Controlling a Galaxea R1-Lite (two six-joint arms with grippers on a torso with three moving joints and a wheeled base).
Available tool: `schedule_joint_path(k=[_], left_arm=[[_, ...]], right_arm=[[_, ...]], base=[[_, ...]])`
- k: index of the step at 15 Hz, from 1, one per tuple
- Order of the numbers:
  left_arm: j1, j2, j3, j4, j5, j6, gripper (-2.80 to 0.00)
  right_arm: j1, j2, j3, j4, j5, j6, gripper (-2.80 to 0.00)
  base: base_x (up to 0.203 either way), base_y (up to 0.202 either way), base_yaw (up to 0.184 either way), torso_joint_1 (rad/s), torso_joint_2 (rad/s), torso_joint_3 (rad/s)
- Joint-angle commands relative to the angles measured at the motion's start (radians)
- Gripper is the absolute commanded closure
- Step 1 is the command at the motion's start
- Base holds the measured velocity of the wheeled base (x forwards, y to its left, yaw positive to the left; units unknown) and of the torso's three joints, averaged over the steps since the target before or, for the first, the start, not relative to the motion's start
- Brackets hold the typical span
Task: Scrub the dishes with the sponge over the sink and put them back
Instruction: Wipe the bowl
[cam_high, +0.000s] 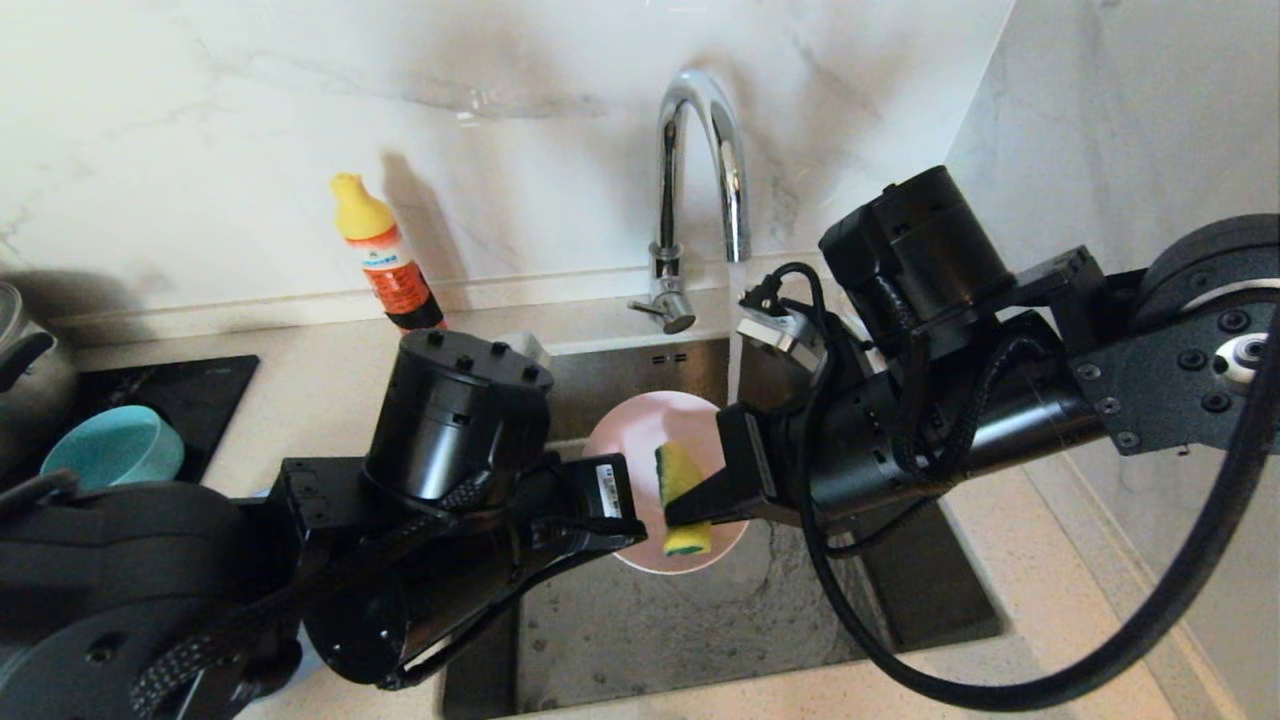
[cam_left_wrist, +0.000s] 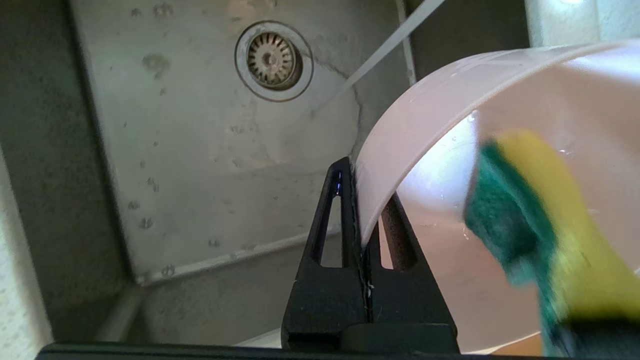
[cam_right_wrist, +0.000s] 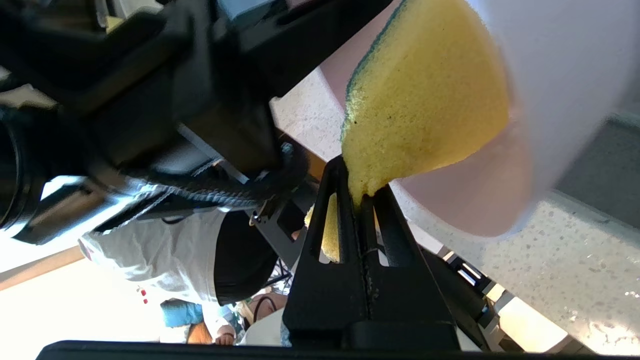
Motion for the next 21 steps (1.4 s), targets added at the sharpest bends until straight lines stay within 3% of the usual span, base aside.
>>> schedule_joint_path(k=[1, 10, 17, 21], left_arm=[[0.0, -0.004, 0.018, -0.002, 0.004, -0.002, 0.0], [-0.002, 0.004, 0.041, -0.002, 0.009, 0.006, 0.0], [-0.001, 0.002, 0.04, -0.003, 0.016, 0.003, 0.0], [0.0, -0.005, 0.032, -0.003, 0.023, 0.003, 0.0]], right_arm=[[-0.007, 0.021, -0.013, 0.002, 0.002, 0.004, 0.0], [-0.004, 0.045, -0.13, 0.066, 0.001, 0.002, 0.0], [-0.071, -0.051, -0.067, 0.126, -0.01, -0.008, 0.0], [-0.065, -0.07, -0.003, 0.126, -0.01, -0.008, 0.0]], base=[[0.0, 0.0, 0.0, 0.0, 0.0, 0.0], [0.0, 0.0, 0.0, 0.0, 0.0, 0.0], [0.0, 0.0, 0.0, 0.0, 0.0, 0.0], [0.0, 0.0, 0.0, 0.0, 0.0, 0.0]])
